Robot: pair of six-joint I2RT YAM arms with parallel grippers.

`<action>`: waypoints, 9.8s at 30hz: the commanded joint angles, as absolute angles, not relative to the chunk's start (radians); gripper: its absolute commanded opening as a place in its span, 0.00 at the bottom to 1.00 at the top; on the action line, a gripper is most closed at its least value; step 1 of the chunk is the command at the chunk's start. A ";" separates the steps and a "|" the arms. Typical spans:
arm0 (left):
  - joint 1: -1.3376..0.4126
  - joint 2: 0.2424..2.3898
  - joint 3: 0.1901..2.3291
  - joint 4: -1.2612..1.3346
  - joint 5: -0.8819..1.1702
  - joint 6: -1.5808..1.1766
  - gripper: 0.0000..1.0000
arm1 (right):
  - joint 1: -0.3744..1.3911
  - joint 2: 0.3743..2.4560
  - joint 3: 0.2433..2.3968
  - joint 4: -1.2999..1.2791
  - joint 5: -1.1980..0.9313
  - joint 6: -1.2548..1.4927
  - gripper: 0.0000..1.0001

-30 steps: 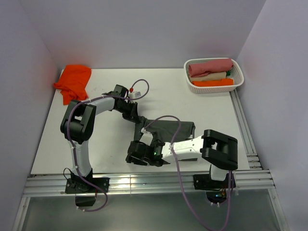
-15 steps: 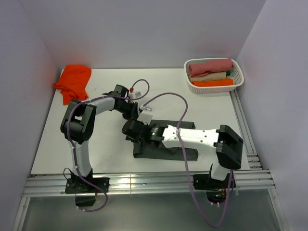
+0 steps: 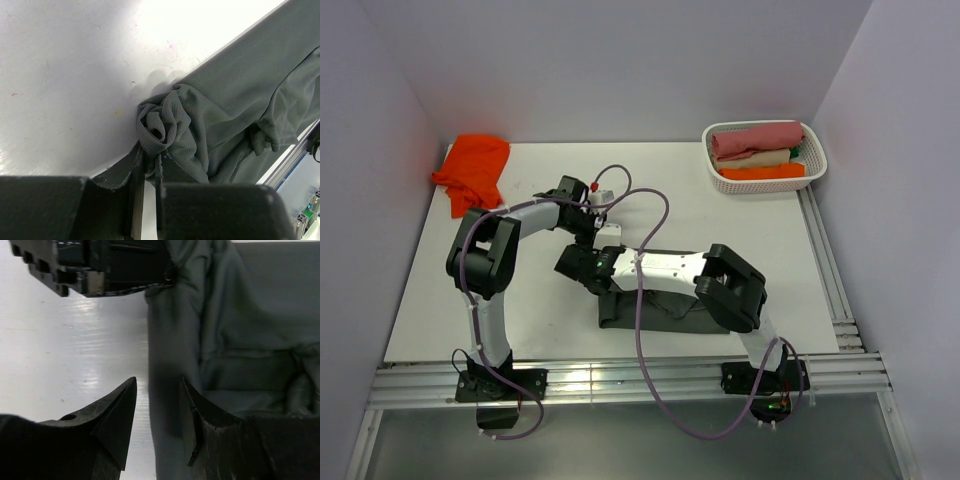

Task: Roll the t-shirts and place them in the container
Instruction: Roll the tshirt

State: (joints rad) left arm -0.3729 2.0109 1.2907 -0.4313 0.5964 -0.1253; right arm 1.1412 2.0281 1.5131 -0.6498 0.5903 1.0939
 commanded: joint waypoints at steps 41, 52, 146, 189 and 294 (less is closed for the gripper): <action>-0.256 1.938 1.333 -0.491 0.690 -0.035 0.62 | 1.097 1.809 0.944 0.068 0.341 1.085 0.19; -0.196 1.921 1.224 -0.446 0.833 -0.011 0.62 | 0.986 1.867 0.603 0.874 0.091 1.207 0.20; -0.374 1.954 1.264 -0.469 0.407 -0.098 0.02 | 1.236 2.135 1.637 -0.841 0.603 1.203 0.57; -0.284 1.986 1.157 -0.380 0.848 -0.060 0.66 | 1.112 1.968 0.405 1.158 0.215 1.531 0.20; -0.440 1.967 1.275 -0.506 0.359 -0.071 0.21 | 1.249 2.235 1.727 -1.017 0.667 1.256 0.55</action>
